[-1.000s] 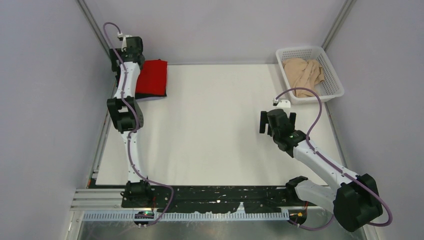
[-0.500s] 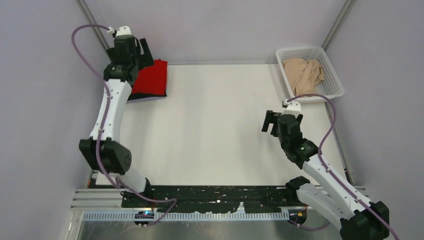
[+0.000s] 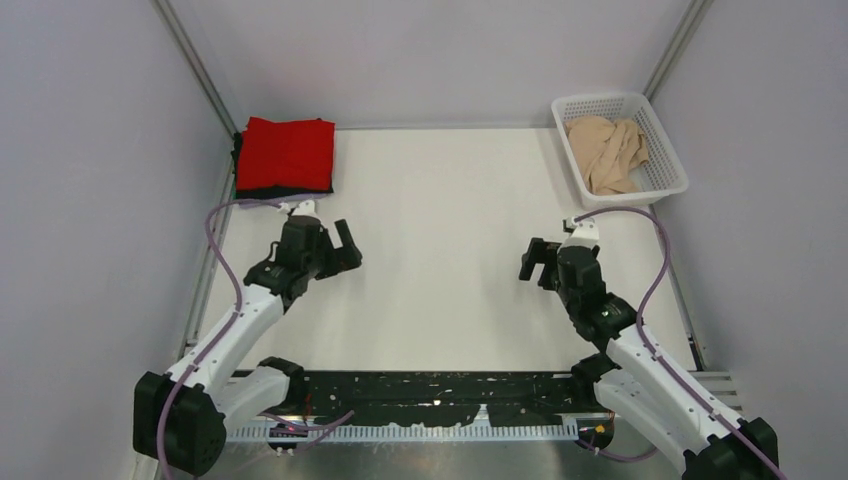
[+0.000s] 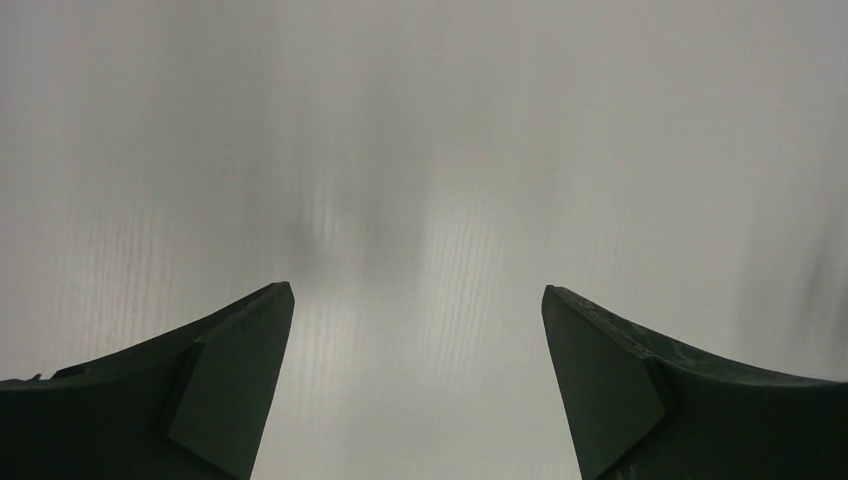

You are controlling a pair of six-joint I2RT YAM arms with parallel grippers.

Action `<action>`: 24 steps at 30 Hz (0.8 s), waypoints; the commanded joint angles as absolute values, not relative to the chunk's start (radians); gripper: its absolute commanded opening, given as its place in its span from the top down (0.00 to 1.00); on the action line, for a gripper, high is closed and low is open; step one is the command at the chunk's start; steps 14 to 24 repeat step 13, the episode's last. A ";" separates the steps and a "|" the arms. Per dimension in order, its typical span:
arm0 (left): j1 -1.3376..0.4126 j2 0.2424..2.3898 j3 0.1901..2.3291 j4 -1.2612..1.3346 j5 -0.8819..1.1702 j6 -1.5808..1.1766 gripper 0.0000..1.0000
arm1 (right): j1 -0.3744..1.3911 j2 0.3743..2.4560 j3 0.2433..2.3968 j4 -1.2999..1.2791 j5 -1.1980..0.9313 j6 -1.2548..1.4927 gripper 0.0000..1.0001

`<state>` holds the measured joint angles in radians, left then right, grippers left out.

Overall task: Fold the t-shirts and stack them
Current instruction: Reset both arms

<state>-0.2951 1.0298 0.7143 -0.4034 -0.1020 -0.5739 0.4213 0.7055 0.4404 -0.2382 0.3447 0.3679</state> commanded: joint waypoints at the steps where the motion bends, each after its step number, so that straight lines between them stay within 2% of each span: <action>1: -0.359 0.945 0.675 -0.318 -0.083 -0.616 0.00 | 0.419 0.709 0.417 -0.154 0.296 0.405 0.05; 4: -0.383 0.905 0.658 -0.343 -0.157 -0.615 0.01 | 0.419 0.701 0.403 -0.135 0.286 0.409 0.05; 24: -0.385 0.841 0.639 -0.352 -0.173 -0.597 0.00 | 0.418 0.675 0.380 -0.100 0.257 0.413 0.05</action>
